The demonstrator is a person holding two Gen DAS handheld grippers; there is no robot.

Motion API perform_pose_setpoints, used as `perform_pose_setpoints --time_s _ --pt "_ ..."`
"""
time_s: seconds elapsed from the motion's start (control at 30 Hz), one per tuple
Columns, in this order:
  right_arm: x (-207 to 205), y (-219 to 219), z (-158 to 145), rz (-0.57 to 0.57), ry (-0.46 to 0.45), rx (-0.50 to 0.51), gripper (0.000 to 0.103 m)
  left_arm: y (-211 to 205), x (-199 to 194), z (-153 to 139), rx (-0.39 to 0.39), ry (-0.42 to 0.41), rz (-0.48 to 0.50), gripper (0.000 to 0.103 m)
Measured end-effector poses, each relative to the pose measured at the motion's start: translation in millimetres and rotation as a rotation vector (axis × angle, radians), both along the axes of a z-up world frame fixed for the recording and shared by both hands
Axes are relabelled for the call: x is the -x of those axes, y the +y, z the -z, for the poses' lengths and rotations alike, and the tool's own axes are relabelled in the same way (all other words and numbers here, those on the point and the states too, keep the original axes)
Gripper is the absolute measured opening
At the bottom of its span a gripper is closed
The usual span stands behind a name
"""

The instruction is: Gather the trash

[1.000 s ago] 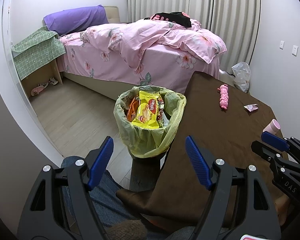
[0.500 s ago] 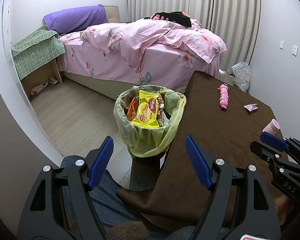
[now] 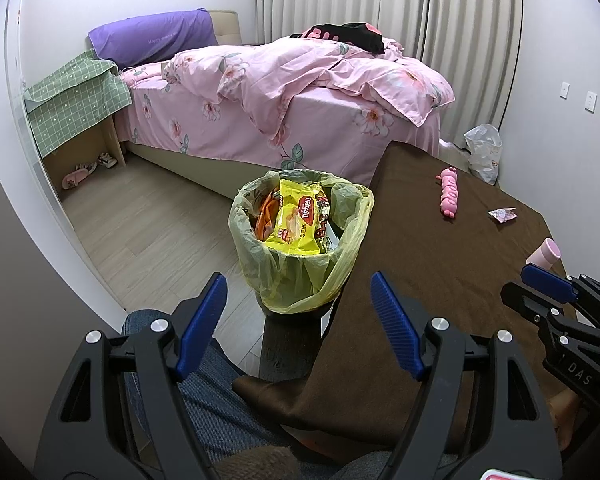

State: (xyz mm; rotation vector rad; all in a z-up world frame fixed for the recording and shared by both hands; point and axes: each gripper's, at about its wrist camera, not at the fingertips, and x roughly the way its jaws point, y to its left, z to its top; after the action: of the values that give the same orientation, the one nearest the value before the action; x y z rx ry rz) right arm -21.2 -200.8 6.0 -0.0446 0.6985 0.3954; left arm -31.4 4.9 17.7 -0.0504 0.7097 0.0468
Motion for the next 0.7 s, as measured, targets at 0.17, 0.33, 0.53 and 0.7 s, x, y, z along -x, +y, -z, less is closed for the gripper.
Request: perform_pose_setpoints --time_s 0.17,0.33,0.53,0.7 --pt "-0.8 -0.4 -0.8 0.000 0.000 0.000 0.039 -0.1 0.1 0.1 0.000 0.001 0.001 0.070" --pt "-0.8 0.0 -0.9 0.001 0.001 0.000 0.039 -0.9 1.6 0.2 -0.002 0.000 0.001 0.070" --pt "0.1 0.9 0.5 0.001 0.001 0.003 0.039 -1.7 2.2 0.6 0.002 0.000 0.011 0.070" --pt "1.7 1.0 4.5 -0.001 0.005 0.008 0.039 -5.5 0.8 3.5 0.003 0.009 0.034 0.070"
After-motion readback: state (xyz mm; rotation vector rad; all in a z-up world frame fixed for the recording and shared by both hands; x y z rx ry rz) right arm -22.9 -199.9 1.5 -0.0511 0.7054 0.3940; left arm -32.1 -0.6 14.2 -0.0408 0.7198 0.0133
